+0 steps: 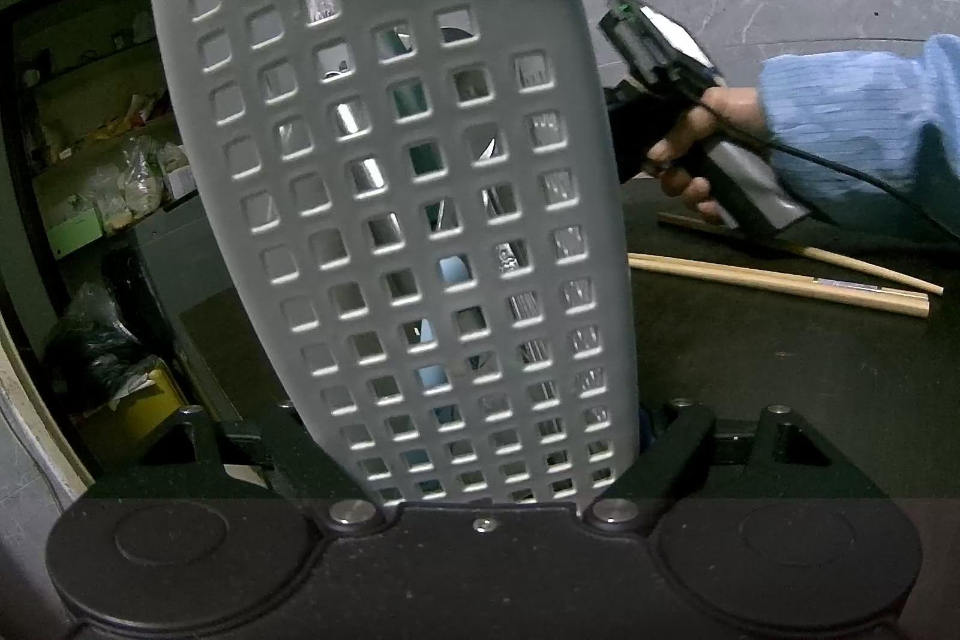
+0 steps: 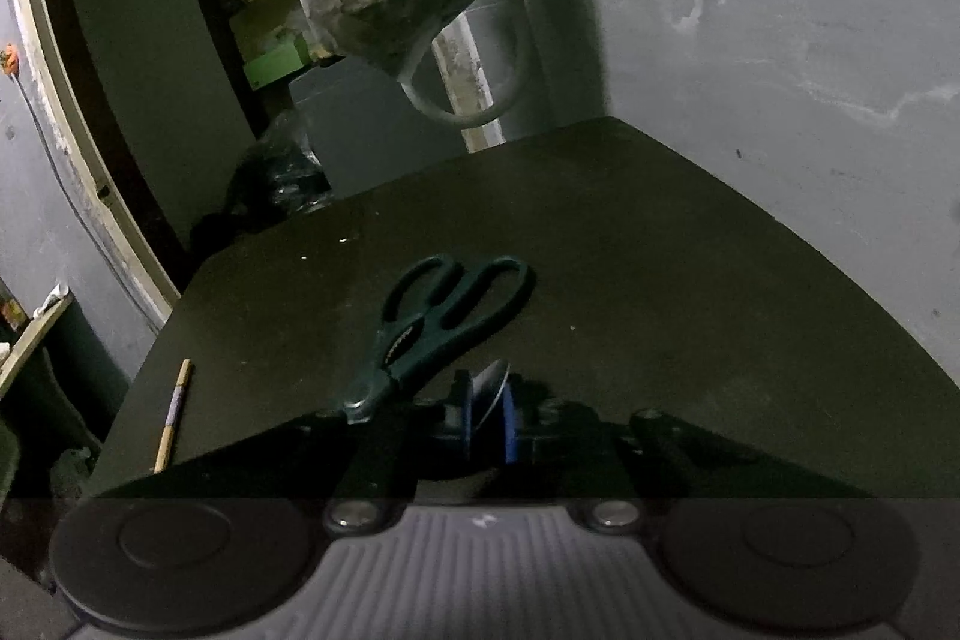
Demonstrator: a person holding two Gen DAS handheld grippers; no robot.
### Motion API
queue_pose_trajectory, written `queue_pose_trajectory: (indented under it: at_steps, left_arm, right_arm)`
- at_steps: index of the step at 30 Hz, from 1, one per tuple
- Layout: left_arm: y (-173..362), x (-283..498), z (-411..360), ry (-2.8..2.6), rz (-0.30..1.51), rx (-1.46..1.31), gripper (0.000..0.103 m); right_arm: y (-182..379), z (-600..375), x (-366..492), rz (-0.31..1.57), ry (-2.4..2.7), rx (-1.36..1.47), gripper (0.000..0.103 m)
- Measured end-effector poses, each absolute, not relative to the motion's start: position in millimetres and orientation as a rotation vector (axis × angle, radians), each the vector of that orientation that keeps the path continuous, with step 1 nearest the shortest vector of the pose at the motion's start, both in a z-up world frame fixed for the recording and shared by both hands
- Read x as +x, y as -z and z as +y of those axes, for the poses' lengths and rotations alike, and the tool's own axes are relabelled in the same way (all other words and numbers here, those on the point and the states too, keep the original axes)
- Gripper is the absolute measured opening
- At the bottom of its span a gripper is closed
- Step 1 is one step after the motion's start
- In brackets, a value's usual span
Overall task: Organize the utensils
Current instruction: 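Grasp the silver spoon beside the scissors with the right gripper, then lift the silver spoon toward the basket with the right gripper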
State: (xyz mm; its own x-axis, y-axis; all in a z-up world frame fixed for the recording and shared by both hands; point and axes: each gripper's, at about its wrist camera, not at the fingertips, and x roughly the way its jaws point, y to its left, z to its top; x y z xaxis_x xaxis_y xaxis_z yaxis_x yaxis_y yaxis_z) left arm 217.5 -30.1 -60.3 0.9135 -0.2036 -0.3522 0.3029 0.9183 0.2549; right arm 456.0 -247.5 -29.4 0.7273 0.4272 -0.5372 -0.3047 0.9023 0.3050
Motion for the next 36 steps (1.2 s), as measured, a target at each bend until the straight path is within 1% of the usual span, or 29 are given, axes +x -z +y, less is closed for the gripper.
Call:
queue_pose_trajectory:
  at_steps: [4, 13, 19, 27, 36]
  left_arm:
    - [60.1, 217.6, -30.2, 0.265, 0.327, 0.310, 0.084]
    - [61.3, 217.4, -31.5, 0.265, 0.328, 0.310, 0.084]
    - [62.1, 216.9, -31.3, 0.267, 0.329, 0.314, 0.084]
    - [62.5, 217.3, -31.3, 0.267, 0.331, 0.312, 0.084]
    - [63.6, 218.2, -31.4, 0.266, 0.329, 0.314, 0.084]
  right_arm:
    - [24.3, -257.1, 426.3, 0.597, -0.405, 0.206, 0.009]
    - [8.2, -259.2, 333.1, 0.443, -0.398, 0.088, 0.009]
    - [10.4, -266.8, 311.5, 0.465, -0.429, 0.085, 0.010]
    - [9.2, -286.2, 291.7, 0.437, -0.360, 0.096, 0.009]
    - [5.1, -296.0, 252.4, 0.416, -0.462, -0.056, 0.010]
